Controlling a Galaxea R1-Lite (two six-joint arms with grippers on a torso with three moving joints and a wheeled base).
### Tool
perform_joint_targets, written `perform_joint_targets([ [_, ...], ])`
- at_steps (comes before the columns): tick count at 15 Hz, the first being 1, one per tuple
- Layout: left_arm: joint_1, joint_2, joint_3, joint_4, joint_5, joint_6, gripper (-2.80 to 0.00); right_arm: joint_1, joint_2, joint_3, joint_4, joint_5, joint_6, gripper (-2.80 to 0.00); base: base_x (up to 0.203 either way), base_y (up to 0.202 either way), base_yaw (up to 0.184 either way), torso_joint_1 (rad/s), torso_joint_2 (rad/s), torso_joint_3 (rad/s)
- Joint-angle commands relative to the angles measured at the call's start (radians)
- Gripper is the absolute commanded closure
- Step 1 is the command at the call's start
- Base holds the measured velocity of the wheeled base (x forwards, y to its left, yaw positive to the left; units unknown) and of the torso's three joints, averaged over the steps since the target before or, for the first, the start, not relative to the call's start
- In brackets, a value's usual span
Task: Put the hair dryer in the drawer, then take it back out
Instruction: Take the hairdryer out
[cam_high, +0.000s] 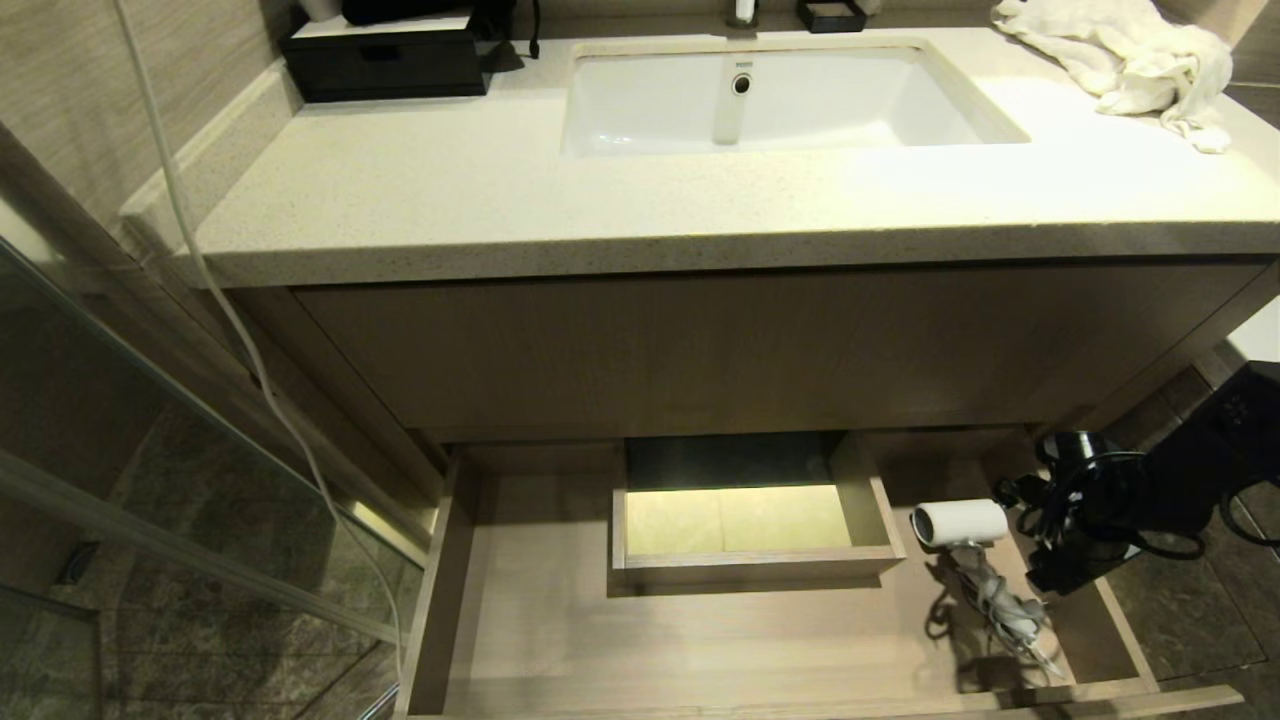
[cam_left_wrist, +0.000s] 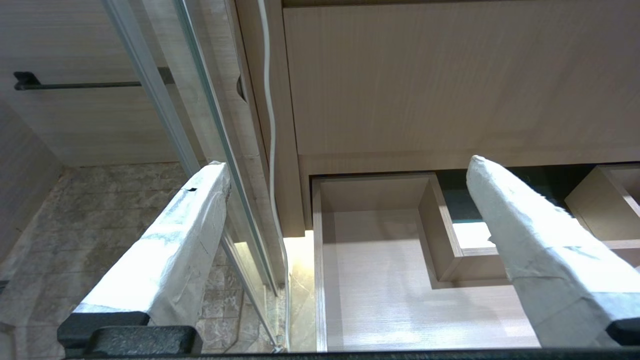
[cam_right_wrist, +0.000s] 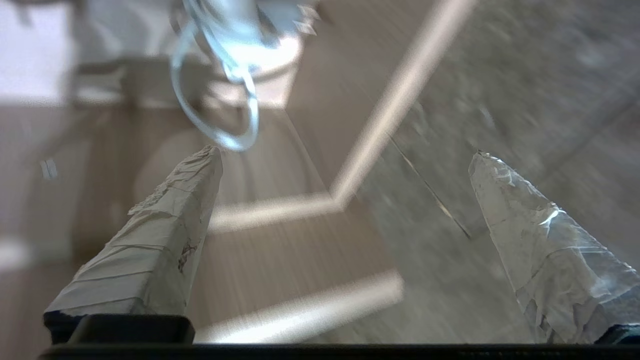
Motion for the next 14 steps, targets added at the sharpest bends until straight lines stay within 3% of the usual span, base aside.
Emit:
perform_joint_targets([
  [1, 0.000, 0.000, 0.040, -0.002, 0.000, 0.000, -2.80, 0.008, 0.091, -0.098, 0.088, 0.005, 0.020, -2.80, 0.000, 0.000, 0.000, 0.000, 0.00, 0.000],
  [3, 0.000, 0.000, 0.040, -0.001, 0.000, 0.000, -2.80, 0.020, 0.097, -0.148, 0.181, 0.008, 0.066, -2.80, 0.000, 0.000, 0.000, 0.000, 0.00, 0.000],
  [7, 0.000, 0.000, 0.040, -0.002, 0.000, 0.000, -2.80, 0.068, 0.088, -0.170, 0.281, 0.012, 0.072, -2.80, 0.000, 0.000, 0.000, 0.000, 0.00, 0.000],
  [14, 0.000, 0.000, 0.040, -0.002, 0.000, 0.000, -2.80, 0.085, 0.114, -0.275, 0.385, 0.029, 0.168, -2.80, 0.000, 0.000, 0.000, 0.000, 0.00, 0.000],
])
